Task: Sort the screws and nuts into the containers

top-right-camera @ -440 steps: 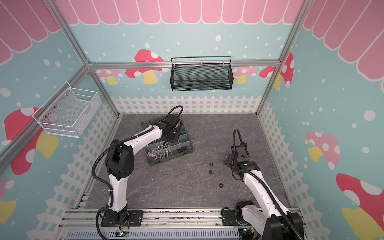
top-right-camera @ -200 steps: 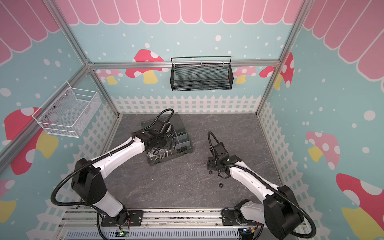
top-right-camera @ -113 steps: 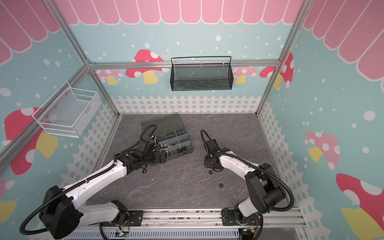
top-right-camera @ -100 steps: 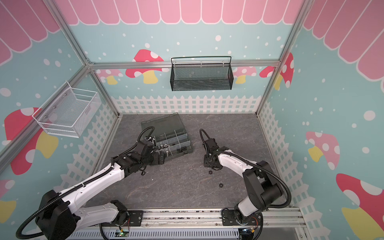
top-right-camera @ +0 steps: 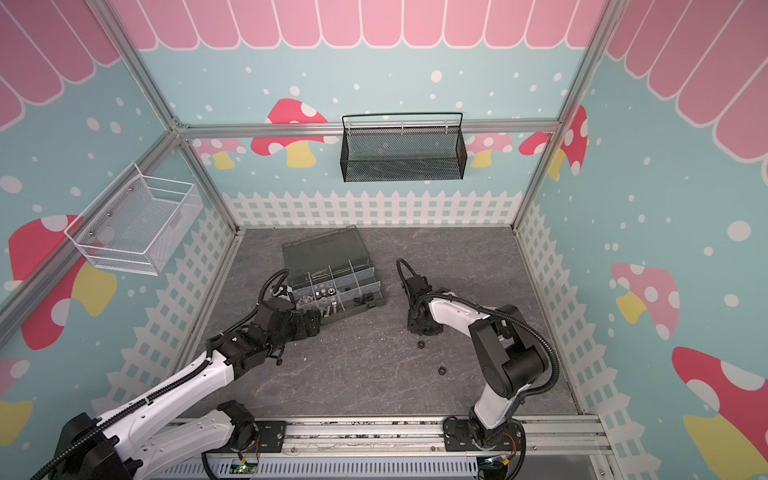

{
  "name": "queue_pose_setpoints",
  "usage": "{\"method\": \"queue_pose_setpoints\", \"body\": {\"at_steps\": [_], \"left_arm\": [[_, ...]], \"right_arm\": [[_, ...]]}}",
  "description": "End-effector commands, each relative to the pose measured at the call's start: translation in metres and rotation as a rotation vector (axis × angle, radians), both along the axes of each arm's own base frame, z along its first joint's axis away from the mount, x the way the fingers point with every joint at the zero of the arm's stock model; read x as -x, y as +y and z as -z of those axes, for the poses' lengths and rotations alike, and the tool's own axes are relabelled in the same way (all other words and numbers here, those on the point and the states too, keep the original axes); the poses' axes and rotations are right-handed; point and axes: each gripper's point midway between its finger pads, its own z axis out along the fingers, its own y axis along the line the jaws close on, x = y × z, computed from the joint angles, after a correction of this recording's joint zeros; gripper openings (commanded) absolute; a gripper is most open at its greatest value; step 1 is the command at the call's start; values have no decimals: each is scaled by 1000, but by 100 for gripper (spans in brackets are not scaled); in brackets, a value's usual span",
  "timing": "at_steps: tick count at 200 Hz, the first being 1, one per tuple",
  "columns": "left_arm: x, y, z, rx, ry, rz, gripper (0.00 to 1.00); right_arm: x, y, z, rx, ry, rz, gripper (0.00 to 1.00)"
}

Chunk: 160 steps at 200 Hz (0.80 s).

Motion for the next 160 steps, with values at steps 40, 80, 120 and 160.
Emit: {"method": "queue_pose_setpoints", "body": {"at_steps": [40,80,120,160], "left_arm": [[-4,0,5,29,9,-34,99],[-4,2,2,30,-1,-42,99],[-6,2,3,30,1,-49,99],[-7,1,5,30,9,-46,99]], "right_arm": [[8,-7,11,12,36,12,33],[19,-6,11,-6,63,-17,38],[29,-3,16,-3,90,-55,38],[30,1,18,6,104,-66,35]]}}
